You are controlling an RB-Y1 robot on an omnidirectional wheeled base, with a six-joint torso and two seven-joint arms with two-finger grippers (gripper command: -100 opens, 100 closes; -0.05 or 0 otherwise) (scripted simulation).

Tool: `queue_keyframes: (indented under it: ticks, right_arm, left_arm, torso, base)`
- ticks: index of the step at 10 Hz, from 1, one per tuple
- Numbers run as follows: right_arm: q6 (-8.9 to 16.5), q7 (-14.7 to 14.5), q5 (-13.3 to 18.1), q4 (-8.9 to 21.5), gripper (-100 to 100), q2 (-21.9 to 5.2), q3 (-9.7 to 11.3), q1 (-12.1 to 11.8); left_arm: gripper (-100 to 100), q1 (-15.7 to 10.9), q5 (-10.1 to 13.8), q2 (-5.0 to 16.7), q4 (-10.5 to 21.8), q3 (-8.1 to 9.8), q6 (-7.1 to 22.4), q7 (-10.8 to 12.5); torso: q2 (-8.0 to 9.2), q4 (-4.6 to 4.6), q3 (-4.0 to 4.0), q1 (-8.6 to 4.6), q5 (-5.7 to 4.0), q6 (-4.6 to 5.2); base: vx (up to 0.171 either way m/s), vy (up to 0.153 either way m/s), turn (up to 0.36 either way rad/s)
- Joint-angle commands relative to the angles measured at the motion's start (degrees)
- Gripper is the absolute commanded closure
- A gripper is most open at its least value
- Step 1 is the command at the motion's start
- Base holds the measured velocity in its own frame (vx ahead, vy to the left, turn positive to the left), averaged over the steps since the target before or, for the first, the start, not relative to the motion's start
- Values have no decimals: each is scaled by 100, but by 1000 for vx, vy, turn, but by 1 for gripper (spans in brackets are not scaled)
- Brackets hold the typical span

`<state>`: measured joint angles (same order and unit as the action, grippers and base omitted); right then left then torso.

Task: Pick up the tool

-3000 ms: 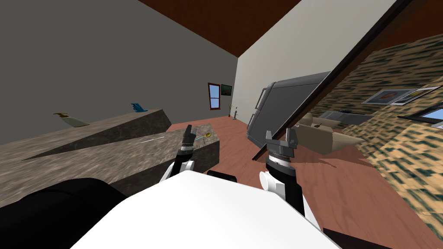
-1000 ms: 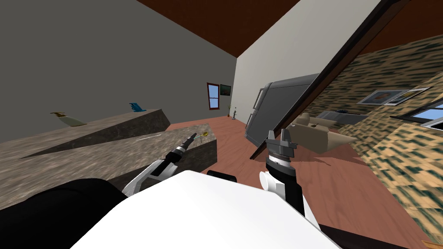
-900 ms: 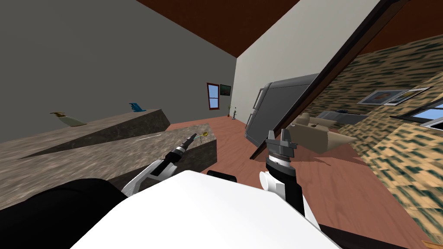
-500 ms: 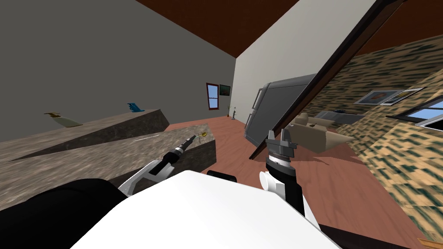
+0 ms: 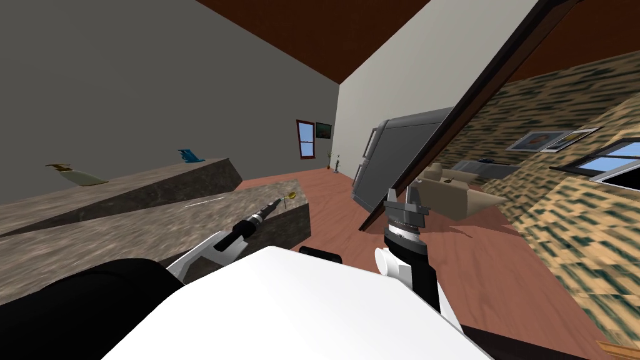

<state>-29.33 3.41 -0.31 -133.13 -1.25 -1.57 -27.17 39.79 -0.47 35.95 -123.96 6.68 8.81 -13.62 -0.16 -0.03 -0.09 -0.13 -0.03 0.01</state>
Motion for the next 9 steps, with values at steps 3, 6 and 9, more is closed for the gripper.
queue_keyframes:
  ticks: [3, 6, 9]
  right_arm:
    - [0, 0, 0, 0, 0, 0, 0, 0]
    - [0, 0, 0, 0, 0, 0, 0, -1]
    - [0, 0, 0, 0, 0, 0, 0, -1]
  left_arm:
    - [-100, 115, 113, 344, 68, 11, 555, -15]
    - [-100, 201, 202, 604, 127, 5, 1021, 2]
    - [-100, 284, 291, 846, 189, -8, 1462, 38]
  torso:
    - [-9, -2, -6, 0, 0, -1]
    - [-23, -5, -14, -7, -1, 0]
    - [-22, -5, -13, -1, -1, -1]
  base:
    - [66, -39, -31]
    - [90, -47, -50]
    - [88, -34, -40]
